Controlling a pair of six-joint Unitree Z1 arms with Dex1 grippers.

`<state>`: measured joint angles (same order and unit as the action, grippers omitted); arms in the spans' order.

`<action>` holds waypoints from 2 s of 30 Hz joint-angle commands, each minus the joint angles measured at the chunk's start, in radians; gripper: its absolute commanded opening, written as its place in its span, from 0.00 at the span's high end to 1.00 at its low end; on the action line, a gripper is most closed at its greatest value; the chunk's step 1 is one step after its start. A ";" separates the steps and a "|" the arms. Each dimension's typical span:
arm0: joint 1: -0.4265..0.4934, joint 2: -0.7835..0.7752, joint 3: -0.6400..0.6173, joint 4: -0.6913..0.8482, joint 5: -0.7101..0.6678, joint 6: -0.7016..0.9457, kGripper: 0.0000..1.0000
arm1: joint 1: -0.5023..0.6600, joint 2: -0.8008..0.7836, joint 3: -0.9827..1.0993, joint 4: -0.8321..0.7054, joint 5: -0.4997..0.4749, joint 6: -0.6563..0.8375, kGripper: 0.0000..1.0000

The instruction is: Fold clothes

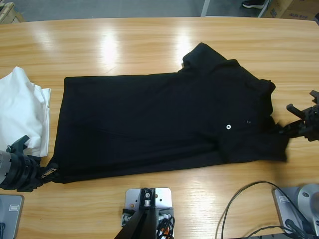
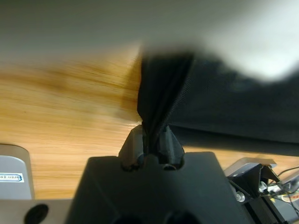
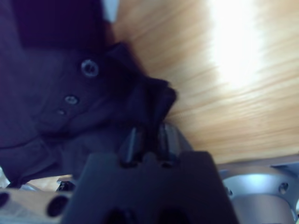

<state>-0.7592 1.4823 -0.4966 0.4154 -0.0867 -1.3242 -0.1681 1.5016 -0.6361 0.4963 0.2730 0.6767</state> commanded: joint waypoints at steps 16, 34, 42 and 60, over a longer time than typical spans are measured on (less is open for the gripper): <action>-0.008 -0.037 -0.186 -0.006 0.064 0.158 0.05 | 0.302 0.027 -0.218 0.070 -0.178 -0.240 0.04; -0.006 0.000 -0.231 -0.006 0.065 0.148 0.14 | 0.035 0.336 -0.315 0.047 0.058 -0.333 0.36; -0.006 0.007 -0.230 -0.006 0.065 0.151 0.14 | 0.035 0.364 -0.255 -0.001 0.030 -0.322 0.37; -0.006 0.022 -0.221 -0.006 0.063 0.152 0.14 | 0.035 0.357 -0.205 -0.015 -0.032 -0.402 1.00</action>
<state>-0.7600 1.4582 -0.7245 0.4142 -0.0386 -1.1787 -0.1182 1.8503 -0.8709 0.4602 0.3171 0.2804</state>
